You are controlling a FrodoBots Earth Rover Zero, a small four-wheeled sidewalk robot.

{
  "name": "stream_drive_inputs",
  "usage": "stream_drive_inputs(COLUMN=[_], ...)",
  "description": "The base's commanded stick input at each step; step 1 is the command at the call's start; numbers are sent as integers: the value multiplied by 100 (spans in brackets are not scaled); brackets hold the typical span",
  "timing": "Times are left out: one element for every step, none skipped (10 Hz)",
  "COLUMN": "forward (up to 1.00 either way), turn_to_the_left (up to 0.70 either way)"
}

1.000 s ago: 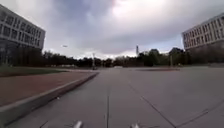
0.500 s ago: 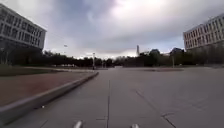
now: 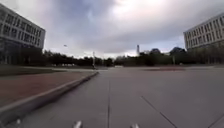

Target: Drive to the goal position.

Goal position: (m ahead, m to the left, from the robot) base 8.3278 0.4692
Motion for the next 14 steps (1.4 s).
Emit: stream_drive_inputs(forward=[100,100,100,100,100,100,100,100,100,100,100,100,100,100], turn_to_the_left=[0,0,0,0,0,0,0,0,0,0,0,0,0,0])
